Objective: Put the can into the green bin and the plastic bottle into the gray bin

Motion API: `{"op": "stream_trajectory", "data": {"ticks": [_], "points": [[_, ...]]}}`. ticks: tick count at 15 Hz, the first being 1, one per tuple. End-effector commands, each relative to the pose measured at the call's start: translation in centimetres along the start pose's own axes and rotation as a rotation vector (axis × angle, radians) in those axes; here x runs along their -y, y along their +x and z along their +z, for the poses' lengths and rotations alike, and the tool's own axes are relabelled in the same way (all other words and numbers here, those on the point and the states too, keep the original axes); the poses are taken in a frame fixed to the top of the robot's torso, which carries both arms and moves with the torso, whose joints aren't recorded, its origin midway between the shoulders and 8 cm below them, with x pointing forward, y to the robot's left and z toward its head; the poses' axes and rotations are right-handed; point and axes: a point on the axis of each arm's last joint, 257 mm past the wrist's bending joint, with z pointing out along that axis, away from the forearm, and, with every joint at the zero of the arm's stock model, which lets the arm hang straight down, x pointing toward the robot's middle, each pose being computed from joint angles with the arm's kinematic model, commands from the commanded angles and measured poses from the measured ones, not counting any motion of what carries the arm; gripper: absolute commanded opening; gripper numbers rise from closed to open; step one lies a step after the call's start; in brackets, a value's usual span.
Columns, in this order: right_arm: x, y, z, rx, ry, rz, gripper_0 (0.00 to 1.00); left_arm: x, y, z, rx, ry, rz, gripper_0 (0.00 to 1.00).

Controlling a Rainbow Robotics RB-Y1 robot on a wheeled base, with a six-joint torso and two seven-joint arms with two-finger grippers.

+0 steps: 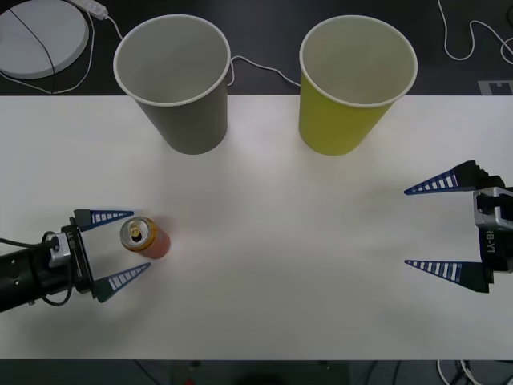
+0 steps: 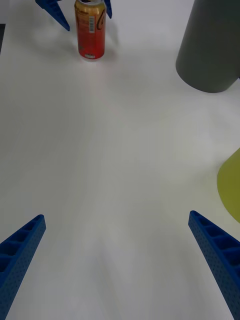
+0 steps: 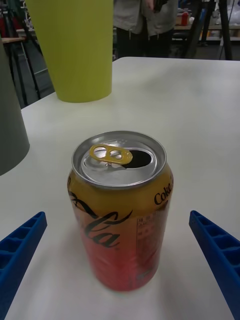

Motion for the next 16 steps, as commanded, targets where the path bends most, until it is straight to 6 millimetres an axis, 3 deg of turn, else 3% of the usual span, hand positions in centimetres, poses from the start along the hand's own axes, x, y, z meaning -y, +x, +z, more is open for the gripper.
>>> {"op": "stream_trajectory", "data": {"ticks": [1, 8, 12, 13, 14, 15, 16], "points": [[0.0, 0.0, 0.0, 0.000, 0.000, 0.000, 1.00, 0.1, -0.1, 1.3, 0.008, 0.001, 0.000, 1.00], [0.0, 0.0, 0.0, 0.000, 0.000, 0.000, 1.00, -0.1, -0.1, 4.3, 0.012, -0.006, 0.001, 1.00], [0.0, 0.0, 0.0, 0.000, 0.000, 0.000, 1.00, -0.3, -0.1, 4.7, 0.011, -0.008, -0.002, 1.00], [0.0, 0.0, 0.0, 0.000, 0.000, 0.000, 1.00, -0.2, -0.1, 4.7, 0.011, -0.010, -0.007, 0.70], [0.0, 0.0, 0.0, 0.000, 0.000, 0.000, 1.00, -0.1, -0.1, 4.8, 0.013, -0.006, -0.007, 0.15], [0.0, 0.0, 0.0, 0.000, 0.000, 0.000, 1.00, -0.2, -0.1, 4.8, 0.013, -0.007, -0.010, 0.00], [0.0, 0.0, 0.0, 0.000, 0.000, 0.000, 1.00, -0.2, -0.1, 4.7, 0.010, -0.008, -0.009, 0.00]]}}
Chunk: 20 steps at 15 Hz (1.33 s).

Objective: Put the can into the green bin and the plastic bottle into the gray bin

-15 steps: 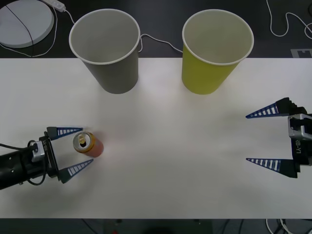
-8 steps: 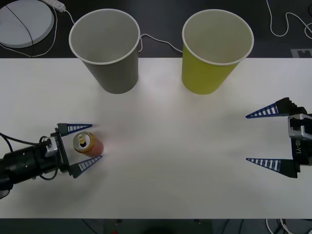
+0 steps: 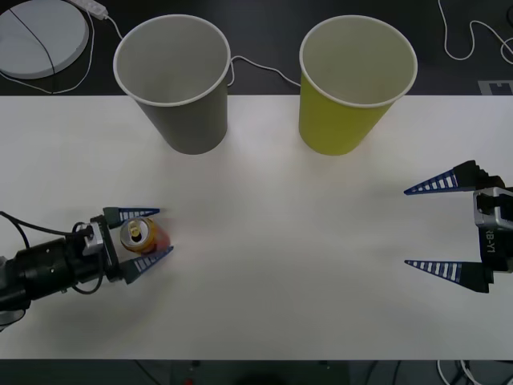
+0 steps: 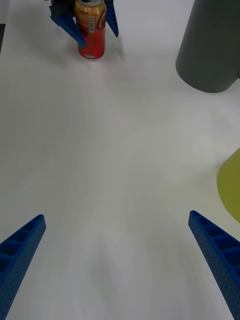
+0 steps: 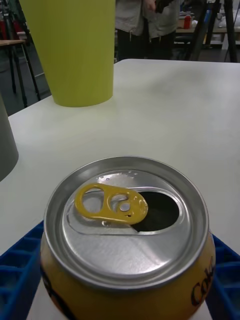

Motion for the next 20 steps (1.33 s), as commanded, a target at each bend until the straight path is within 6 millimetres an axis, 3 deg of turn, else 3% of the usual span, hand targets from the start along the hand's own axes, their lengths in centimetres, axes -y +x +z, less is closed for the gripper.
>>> {"op": "stream_trajectory", "data": {"ticks": [1, 9, 13, 20], "points": [[0.0, 0.0, 0.0, 0.000, 0.000, 0.000, 1.00, 0.0, 0.0, 0.0, 0.000, 0.000, -0.004, 0.00], [0.0, 0.0, 0.0, 0.000, 0.000, 0.000, 1.00, -0.7, -0.1, -0.9, -0.014, 0.004, -0.004, 0.00], [0.0, 0.0, 0.0, 0.000, 0.000, 0.000, 1.00, -2.1, -0.6, -2.8, -0.062, 0.040, 0.012, 0.00], [0.0, 0.0, 0.0, 0.000, 0.000, 0.000, 1.00, -4.8, -3.3, -6.9, -0.214, 0.148, -0.030, 0.00]]}}
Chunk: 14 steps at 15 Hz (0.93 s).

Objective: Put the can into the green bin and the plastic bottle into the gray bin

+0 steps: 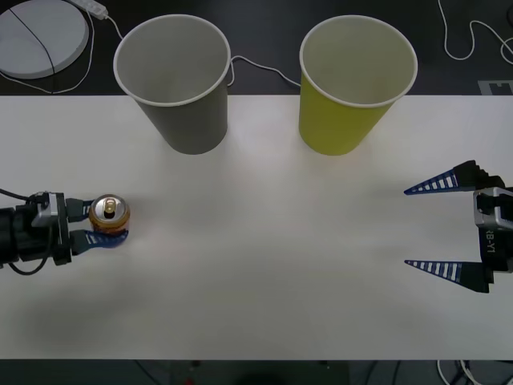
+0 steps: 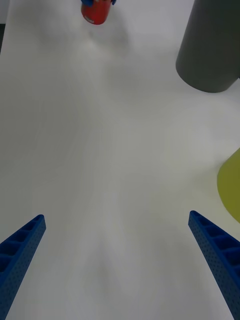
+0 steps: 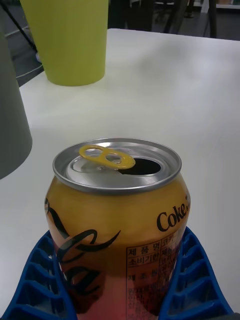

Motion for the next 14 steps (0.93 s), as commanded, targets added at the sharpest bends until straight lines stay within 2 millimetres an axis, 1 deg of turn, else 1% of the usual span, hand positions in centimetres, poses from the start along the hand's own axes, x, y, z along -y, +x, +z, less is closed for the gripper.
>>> {"op": "stream_trajectory", "data": {"ticks": [1, 6, 9, 12, 13, 14], "points": [[0.0, 0.0, 0.0, 0.000, 0.000, 0.000, 1.00, -0.9, -0.7, -1.6, -0.073, 0.031, -0.015, 0.00], [0.0, 0.0, 0.0, 0.000, 0.000, 0.000, 1.00, -3.2, -2.7, -4.5, -0.227, 0.052, -0.042, 0.00], [0.0, 0.0, 0.0, 0.000, 0.000, 0.000, 1.00, -4.1, -3.9, -5.6, -0.304, 0.055, -0.037, 0.00], [0.0, 0.0, 0.0, 0.000, 0.000, 0.000, 1.00, -3.2, -5.7, -5.9, -0.381, 0.109, -0.004, 0.00], [0.0, 0.0, 0.0, 0.000, 0.000, 0.000, 1.00, -2.9, -6.6, -5.9, -0.405, 0.126, 0.011, 0.00], [0.0, 0.0, 0.0, 0.000, 0.000, 0.000, 1.00, -2.5, -7.9, -5.9, -0.431, 0.143, 0.030, 0.00]]}}
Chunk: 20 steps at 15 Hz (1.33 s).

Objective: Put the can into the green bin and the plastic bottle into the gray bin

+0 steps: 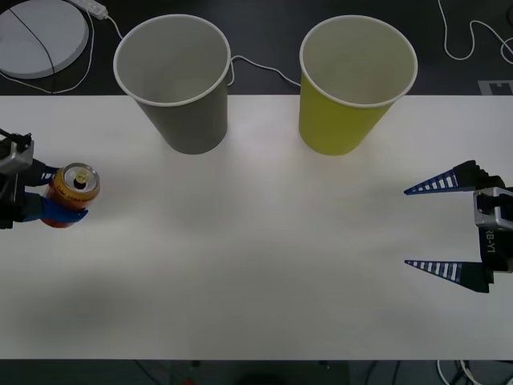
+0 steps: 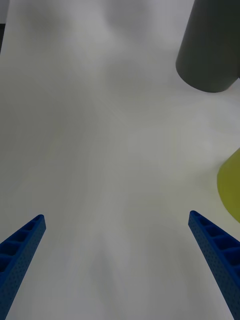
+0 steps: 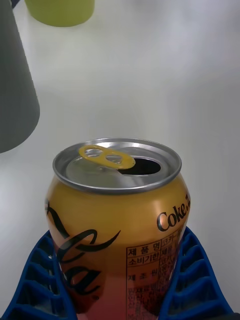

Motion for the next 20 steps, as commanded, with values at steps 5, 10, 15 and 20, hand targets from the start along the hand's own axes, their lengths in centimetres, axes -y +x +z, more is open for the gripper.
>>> {"op": "stream_trajectory", "data": {"ticks": [5, 10, 15, 20], "points": [[0.0, 0.0, 0.0, 0.000, 0.000, 0.000, 1.00, 1.3, -7.7, -1.1, -0.096, 0.003, 0.027, 0.00], [0.0, 0.0, 0.0, 0.000, 0.000, 0.000, 1.00, 0.7, -13.7, -1.0, -0.108, -0.048, -0.029, 0.00], [0.0, 0.0, 0.0, 0.000, 0.000, 0.000, 1.00, -0.8, -19.1, 0.0, -0.146, -0.057, -0.064, 0.00], [0.0, 0.0, 0.0, 0.000, 0.000, 0.000, 1.00, -2.7, -25.5, 2.5, -0.202, -0.057, -0.086, 0.00]]}}
